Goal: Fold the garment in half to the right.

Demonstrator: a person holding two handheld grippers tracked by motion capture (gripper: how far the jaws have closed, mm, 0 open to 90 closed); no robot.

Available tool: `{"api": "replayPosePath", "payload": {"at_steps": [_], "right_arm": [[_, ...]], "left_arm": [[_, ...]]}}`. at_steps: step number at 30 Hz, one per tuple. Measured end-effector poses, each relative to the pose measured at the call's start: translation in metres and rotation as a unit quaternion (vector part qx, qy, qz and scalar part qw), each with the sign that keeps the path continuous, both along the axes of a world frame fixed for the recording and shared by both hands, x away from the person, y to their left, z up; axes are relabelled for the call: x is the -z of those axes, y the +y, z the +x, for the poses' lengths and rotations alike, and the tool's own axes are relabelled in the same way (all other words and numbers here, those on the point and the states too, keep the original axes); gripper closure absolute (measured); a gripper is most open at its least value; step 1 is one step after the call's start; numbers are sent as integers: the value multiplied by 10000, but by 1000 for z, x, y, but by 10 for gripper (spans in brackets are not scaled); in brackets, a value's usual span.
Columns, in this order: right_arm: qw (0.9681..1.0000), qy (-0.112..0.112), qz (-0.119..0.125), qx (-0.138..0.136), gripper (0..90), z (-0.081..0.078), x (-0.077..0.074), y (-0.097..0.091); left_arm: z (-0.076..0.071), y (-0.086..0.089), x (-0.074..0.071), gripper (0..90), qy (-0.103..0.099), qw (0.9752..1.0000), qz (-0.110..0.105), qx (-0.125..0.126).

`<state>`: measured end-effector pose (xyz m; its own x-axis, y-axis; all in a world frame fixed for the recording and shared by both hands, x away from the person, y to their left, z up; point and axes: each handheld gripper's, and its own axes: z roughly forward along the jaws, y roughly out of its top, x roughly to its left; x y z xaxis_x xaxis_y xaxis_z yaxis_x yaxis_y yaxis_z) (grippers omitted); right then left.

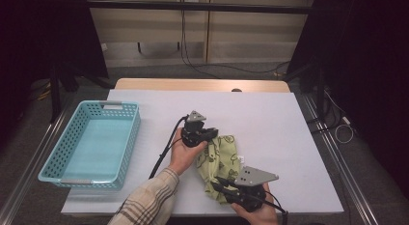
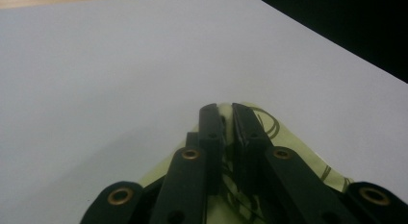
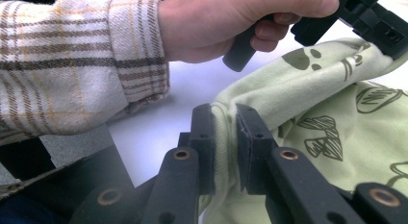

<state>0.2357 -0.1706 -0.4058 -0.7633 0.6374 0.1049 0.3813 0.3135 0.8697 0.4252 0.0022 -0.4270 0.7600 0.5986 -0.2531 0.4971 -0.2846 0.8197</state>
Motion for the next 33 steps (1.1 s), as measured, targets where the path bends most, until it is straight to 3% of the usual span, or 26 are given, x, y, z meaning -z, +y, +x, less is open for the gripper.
{"api": "replayPosePath", "payload": {"at_steps": [1,6,11,12,16,18,21,26,33], "right_arm": [[10000,13,-10,2,792,0,1,-1],[9999,-13,-134,50,791,0,3,-4],[9999,48,-111,75,789,0,4,-7],[9999,53,-127,82,789,1,4,-8],[9998,97,-115,100,789,0,5,-9],[9998,101,-123,94,789,0,5,-9],[9997,133,-145,108,790,-1,6,-9],[9996,163,-186,133,789,-1,7,-12],[9992,193,-256,242,786,-2,9,-16]], "left_arm": [[1,0,0,839,-46,9999,94,36],[1,-7,3,838,2,10000,62,6],[1,-12,6,838,27,10000,71,39],[2,-12,6,838,10,9998,160,72],[2,-14,7,837,37,9999,68,65],[3,-15,7,837,-6,9998,156,108],[2,-20,9,837,97,9999,73,100],[3,-25,11,837,74,9996,211,154],[4,-28,13,836,146,9996,208,136]]}}
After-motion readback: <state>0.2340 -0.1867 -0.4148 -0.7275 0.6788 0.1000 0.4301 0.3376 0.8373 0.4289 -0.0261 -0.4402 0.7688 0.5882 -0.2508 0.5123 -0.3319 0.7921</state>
